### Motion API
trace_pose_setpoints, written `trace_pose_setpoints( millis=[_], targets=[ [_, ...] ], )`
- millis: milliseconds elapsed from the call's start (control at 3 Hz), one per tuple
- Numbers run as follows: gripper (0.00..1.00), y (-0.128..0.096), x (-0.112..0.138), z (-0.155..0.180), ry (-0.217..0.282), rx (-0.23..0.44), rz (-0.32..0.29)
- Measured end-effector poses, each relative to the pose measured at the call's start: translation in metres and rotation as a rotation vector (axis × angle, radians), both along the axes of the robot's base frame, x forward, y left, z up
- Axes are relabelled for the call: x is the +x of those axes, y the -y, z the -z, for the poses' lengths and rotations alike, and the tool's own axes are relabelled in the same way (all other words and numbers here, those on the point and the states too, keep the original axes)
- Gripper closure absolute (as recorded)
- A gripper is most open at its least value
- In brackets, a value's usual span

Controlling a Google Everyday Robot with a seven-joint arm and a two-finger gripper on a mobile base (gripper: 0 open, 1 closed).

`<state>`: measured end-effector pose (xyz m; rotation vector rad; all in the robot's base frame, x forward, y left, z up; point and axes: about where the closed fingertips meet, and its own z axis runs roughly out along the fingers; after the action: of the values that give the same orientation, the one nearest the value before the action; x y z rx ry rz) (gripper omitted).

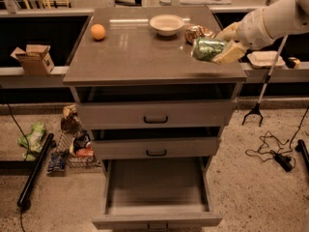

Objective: Pick green can from bottom drawer and place on counter

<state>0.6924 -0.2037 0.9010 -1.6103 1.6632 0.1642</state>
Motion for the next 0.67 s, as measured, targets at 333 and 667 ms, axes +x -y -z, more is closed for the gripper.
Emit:
trace_pose_setpoints(
  millis=[333,667],
  targets=[
    [1.00,-0.012,0.025,-0.003,-0.011,0.042,0.086],
    [1.00,-0.027,0.040,0.004,-0.055,0.073,0.147]
  ],
)
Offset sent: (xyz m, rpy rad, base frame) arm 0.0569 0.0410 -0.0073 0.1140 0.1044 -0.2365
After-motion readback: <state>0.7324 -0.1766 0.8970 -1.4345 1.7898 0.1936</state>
